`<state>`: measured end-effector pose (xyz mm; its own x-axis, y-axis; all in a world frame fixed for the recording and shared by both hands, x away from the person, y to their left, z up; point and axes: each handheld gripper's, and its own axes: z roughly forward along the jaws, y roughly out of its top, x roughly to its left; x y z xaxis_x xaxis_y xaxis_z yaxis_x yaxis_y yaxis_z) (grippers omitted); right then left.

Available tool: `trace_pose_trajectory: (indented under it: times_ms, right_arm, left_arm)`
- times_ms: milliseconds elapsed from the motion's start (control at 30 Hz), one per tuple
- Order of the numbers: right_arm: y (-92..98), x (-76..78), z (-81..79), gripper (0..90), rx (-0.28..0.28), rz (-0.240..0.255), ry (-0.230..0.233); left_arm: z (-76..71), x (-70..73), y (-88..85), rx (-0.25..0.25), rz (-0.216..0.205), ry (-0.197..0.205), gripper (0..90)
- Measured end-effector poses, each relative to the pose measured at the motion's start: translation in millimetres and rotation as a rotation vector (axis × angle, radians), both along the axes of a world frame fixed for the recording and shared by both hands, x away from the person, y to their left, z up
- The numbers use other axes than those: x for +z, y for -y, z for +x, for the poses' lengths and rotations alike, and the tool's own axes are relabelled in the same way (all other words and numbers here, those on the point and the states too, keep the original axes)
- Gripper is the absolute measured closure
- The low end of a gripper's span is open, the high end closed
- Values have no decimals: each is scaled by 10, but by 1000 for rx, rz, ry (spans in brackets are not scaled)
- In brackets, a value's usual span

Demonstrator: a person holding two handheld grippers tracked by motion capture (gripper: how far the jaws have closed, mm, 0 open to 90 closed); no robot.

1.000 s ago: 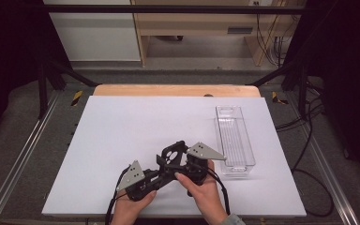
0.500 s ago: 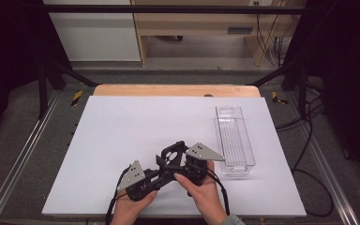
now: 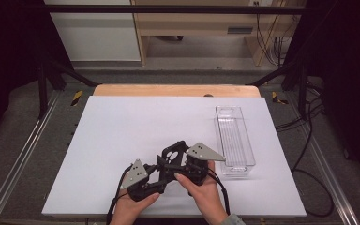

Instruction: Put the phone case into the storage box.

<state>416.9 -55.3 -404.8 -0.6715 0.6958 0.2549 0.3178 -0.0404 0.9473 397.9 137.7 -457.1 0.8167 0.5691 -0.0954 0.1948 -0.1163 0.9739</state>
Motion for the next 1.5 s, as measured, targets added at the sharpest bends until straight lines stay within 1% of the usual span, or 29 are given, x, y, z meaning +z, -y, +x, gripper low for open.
trace_pose_trajectory:
  times_ms: [33,100,267,433,600,800,967,1000,1167,1300,1500]
  right_arm:
    - [1,0,1,144,-1,0,1]
    - [2,0,-1,144,0,-1,2]
    - [13,2,4,144,-8,-2,7]
    - [37,7,13,144,-21,2,6]
    - [48,6,18,144,-25,-1,7]
    - [82,15,30,145,-37,0,13]
    - [125,32,39,145,-52,17,16]
    - [133,36,40,145,-53,14,21]
    - [155,43,43,145,-66,14,25]
    - [183,54,47,145,-77,18,27]
    - [228,66,57,146,-96,24,26]
  left_arm:
    - [-3,-2,12,4,9,4,426]
    - [-5,-6,23,6,13,2,377]
    - [1,-10,28,14,14,0,305]
    - [9,-12,29,17,16,-7,256]
    - [8,-14,38,11,21,-6,235]
    - [1,-6,40,7,32,5,221]
    - [0,-10,13,3,38,-2,207]
    - [-1,-12,7,3,40,-1,206]
    - [-16,-6,-36,10,58,8,192]
    - [-26,-9,-73,17,53,5,172]
    - [-21,9,-175,41,52,6,156]
